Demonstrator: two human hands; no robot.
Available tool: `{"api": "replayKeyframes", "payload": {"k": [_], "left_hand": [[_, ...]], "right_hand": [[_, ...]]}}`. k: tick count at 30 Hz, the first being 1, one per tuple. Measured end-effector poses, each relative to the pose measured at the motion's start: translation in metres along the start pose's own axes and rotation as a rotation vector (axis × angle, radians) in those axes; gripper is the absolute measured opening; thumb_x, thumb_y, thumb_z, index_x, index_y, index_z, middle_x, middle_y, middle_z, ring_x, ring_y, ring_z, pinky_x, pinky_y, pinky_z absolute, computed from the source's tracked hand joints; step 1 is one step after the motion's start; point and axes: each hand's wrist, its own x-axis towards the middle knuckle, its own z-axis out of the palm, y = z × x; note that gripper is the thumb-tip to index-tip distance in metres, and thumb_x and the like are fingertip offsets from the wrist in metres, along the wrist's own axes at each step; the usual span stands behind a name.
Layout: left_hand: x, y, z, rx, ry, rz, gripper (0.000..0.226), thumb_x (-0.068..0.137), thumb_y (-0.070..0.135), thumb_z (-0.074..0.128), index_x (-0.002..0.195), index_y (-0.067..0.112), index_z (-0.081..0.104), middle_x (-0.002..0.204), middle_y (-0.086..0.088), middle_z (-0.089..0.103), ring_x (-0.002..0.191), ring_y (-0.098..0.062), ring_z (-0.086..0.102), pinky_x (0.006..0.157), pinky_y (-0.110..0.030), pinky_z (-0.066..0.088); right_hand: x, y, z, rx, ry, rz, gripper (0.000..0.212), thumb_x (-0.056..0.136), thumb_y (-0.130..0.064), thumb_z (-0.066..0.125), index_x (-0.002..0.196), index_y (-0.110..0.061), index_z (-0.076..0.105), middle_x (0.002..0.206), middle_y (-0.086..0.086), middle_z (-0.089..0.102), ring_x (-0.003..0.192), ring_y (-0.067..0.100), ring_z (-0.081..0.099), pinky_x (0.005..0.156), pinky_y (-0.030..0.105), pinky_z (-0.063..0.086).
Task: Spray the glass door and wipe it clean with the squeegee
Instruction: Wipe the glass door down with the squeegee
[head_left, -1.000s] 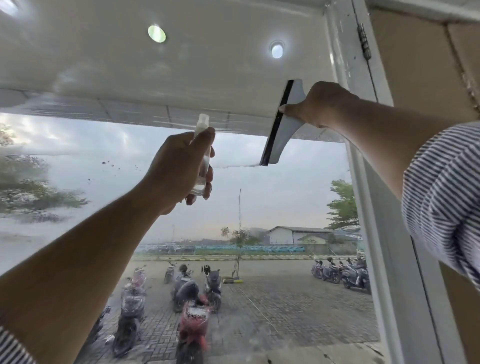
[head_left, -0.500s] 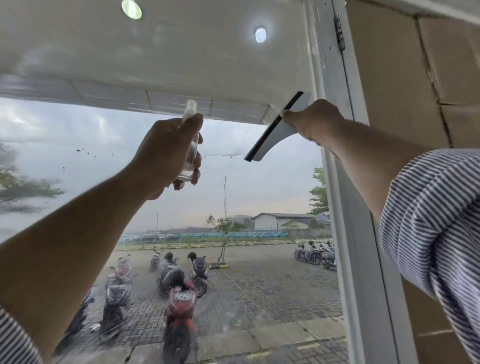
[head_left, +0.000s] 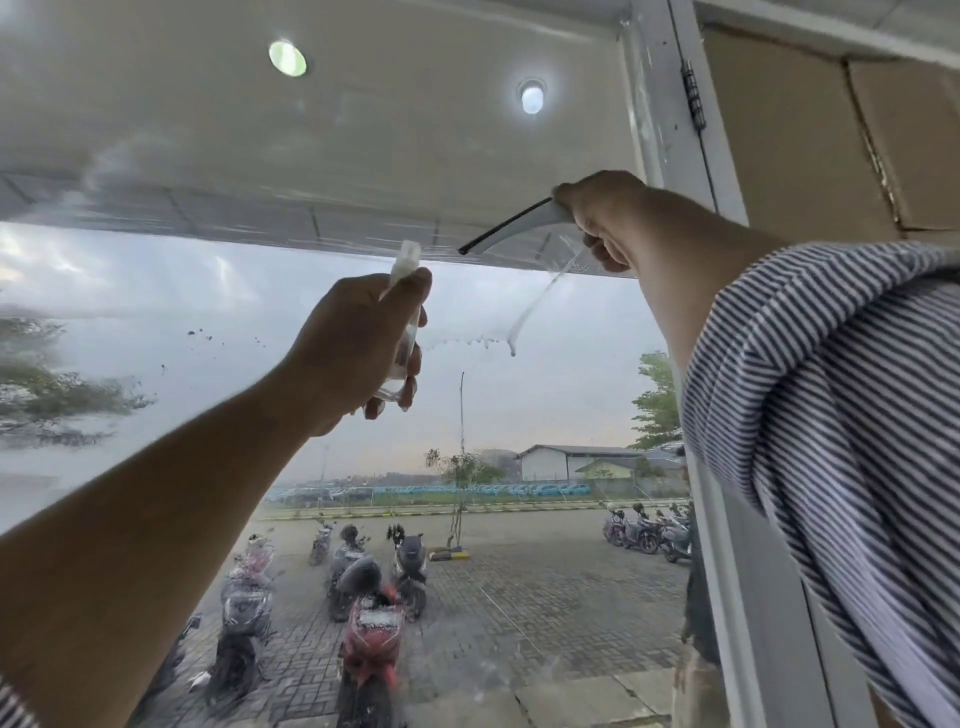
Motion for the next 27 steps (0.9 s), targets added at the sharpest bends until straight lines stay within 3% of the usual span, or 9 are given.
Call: {"api": "replayKeyframes", "payload": {"k": [11, 14, 18, 21, 25, 27], "left_hand": [[-0.007, -0.016, 0.013, -0.014, -0.015, -0.046, 0.037, 0.105, 0.041, 0.046, 0.082, 0.014, 0.055, 0.057, -0.009, 0.061, 0.048, -0.032, 0.058, 0.037, -0.025, 0.037], [-0.011, -0.014, 0.013, -0.045, -0.016, -0.067, 0.036, 0.104, 0.041, 0.046, 0.083, 0.014, 0.054, 0.056, -0.007, 0.06, 0.047, -0.031, 0.058, 0.037, -0.024, 0.036], [-0.013, -0.008, 0.011, -0.054, -0.012, -0.054, 0.036, 0.104, 0.04, 0.046, 0.083, 0.012, 0.054, 0.054, -0.006, 0.059, 0.043, -0.03, 0.057, 0.037, -0.024, 0.035], [-0.015, -0.003, 0.003, -0.052, -0.01, -0.034, 0.035, 0.105, 0.039, 0.046, 0.083, 0.012, 0.053, 0.052, -0.005, 0.059, 0.042, -0.03, 0.057, 0.036, -0.023, 0.035], [-0.018, -0.004, -0.007, -0.051, -0.039, -0.017, 0.035, 0.105, 0.041, 0.045, 0.085, 0.013, 0.052, 0.055, -0.005, 0.06, 0.043, -0.029, 0.059, 0.036, -0.024, 0.037], [-0.021, -0.006, -0.007, -0.05, -0.088, -0.019, 0.035, 0.105, 0.043, 0.045, 0.087, 0.013, 0.052, 0.056, -0.004, 0.06, 0.045, -0.029, 0.06, 0.037, -0.026, 0.04]], "right_hand": [[-0.038, 0.06, -0.008, -0.127, -0.035, 0.118, 0.045, 0.096, -0.048, 0.052, 0.073, -0.012, 0.039, 0.063, 0.004, 0.038, 0.05, 0.014, 0.031, 0.05, 0.024, 0.025], [-0.049, 0.066, -0.006, -0.064, 0.003, 0.11, 0.039, 0.093, -0.044, 0.056, 0.074, -0.013, 0.044, 0.06, 0.004, 0.041, 0.046, 0.015, 0.034, 0.044, 0.016, 0.027], [-0.047, 0.042, -0.012, 0.11, 0.006, 0.048, 0.028, 0.096, -0.039, 0.055, 0.079, -0.017, 0.049, 0.061, 0.004, 0.041, 0.046, 0.014, 0.032, 0.047, 0.019, 0.028], [-0.038, 0.013, -0.016, 0.21, 0.0, 0.028, 0.035, 0.097, -0.043, 0.055, 0.073, -0.019, 0.047, 0.059, 0.001, 0.04, 0.045, 0.012, 0.03, 0.046, 0.021, 0.028], [-0.02, -0.011, -0.007, 0.225, -0.081, 0.044, 0.044, 0.097, -0.053, 0.05, 0.066, -0.025, 0.036, 0.043, -0.005, 0.031, 0.028, 0.01, 0.022, 0.038, 0.014, 0.02], [-0.012, -0.016, 0.001, 0.208, -0.078, 0.058, 0.044, 0.096, -0.056, 0.049, 0.068, -0.023, 0.038, 0.047, -0.005, 0.032, 0.029, 0.009, 0.023, 0.037, 0.014, 0.021]]}}
